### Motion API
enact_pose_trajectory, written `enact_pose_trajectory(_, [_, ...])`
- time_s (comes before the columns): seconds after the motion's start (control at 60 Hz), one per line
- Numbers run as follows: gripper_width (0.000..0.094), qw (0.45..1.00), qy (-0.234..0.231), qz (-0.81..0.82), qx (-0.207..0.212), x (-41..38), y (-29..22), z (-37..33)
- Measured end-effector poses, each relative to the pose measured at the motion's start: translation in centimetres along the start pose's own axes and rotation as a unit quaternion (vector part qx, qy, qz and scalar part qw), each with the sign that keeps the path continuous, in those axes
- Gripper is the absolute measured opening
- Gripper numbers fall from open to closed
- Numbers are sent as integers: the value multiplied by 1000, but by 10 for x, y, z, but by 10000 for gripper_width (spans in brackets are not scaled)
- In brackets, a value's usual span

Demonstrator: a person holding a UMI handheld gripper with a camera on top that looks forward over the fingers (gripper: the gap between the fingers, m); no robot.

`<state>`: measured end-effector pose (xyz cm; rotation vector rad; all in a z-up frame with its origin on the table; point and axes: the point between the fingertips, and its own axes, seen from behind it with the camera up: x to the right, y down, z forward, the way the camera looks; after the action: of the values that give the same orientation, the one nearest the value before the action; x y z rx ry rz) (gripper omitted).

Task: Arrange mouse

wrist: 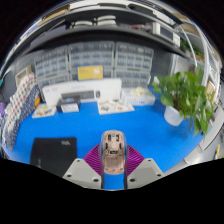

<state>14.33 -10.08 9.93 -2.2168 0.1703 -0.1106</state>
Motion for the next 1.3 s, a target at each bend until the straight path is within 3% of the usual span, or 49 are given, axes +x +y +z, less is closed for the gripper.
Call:
enact_pose_trajectory(0.2, [254,996,-12,-12,86,-83,-101,-63])
enact_pose_trajectory(0.367, [268,991,-61,-35,111,-179,-125,-82])
enact_pose_trajectory(0.517, [265,992,-96,-49,68,-247,-76,-49])
enact_pose_trajectory(0.8, [265,994,-80,-55,-59,-264,66,43])
enact_pose_trajectory(0.817, [336,993,-80,-55,-63,-263,69,45])
enact_pose_trajectory(0.833, [294,993,-80,-56,-67,-264,72,47])
enact_pose_trajectory(0.883, [291,992,-79,-59,-81,-264,88,55])
enact_pose_trajectory(0.917, [349,991,-77,-61,-87,-263,97,59])
enact_pose_trajectory(0.933, [297,993,-77,-57,-69,-264,91,61])
enact_pose_trajectory(1.067, [296,993,-73,-50,-73,-263,94,61])
enact_pose_trajectory(1.3, [503,994,-72,-29,-81,-259,91,58])
